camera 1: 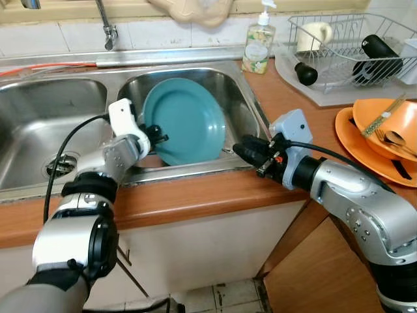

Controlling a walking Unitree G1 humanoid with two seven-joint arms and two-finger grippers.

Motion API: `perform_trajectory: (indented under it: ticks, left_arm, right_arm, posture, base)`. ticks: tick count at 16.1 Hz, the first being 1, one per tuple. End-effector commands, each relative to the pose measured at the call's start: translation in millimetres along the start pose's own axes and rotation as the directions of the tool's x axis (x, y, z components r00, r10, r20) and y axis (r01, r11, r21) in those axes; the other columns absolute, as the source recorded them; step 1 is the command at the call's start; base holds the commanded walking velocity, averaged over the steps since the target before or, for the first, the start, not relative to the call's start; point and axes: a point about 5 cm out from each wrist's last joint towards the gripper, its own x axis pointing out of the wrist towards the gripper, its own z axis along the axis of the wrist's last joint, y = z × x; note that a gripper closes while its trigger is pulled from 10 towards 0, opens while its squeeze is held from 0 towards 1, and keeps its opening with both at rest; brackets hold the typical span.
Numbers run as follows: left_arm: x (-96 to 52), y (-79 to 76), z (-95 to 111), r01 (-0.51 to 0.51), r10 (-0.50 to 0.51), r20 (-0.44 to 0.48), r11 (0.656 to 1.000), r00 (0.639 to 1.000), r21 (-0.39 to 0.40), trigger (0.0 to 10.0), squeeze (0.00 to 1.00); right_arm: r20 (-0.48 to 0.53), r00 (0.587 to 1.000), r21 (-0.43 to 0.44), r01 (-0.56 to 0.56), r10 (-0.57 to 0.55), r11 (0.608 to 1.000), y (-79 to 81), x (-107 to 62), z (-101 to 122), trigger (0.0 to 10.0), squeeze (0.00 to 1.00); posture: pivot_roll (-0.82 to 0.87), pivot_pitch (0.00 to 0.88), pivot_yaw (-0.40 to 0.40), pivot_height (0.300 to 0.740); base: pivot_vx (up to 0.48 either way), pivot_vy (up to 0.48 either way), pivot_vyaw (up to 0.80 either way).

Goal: Kitchen organization

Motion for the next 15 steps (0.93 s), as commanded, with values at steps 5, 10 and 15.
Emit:
perform_trajectory:
  ticks: [5, 10, 15]
  left_arm:
    - [5.0, -5.7, -4, -0.005, 0.007, -0.033, 0.997, 0.999, 0.071, 10.0, 0.47]
    - [5.8, -3.1, -10, -0.005, 0.01, -0.049, 0.995, 0.999, 0.099, 10.0, 0.9]
    - [3.3, 5.2, -7, -0.023, 0.028, -0.025, 0.987, 0.999, 0.161, 10.0, 1.0]
  right_arm:
    - [-0.006, 1.0, -0.024, 0.004, -0.004, 1.0, 1.4, 1.8, 1, 10.0, 0.0]
    - [-0.019, 1.0, -0.028, 0.019, -0.019, 0.999, 0.5, 3.3, 0, 10.0, 0.0]
    - [-0.02, 0.999, -0.031, 0.038, -0.038, 0.999, -1.4, 4.5, -1, 10.0, 0.0]
  posture:
    - [-0.06, 0.0, 0.074, 0.74]
    - [-0.06, 0.0, 0.074, 0.74]
    - [-0.06, 0.0, 0.073, 0.74]
  base:
    - [0.0, 0.0, 0.0]
    - [0.0, 0.0, 0.0]
    - [0.0, 0.0, 0.0]
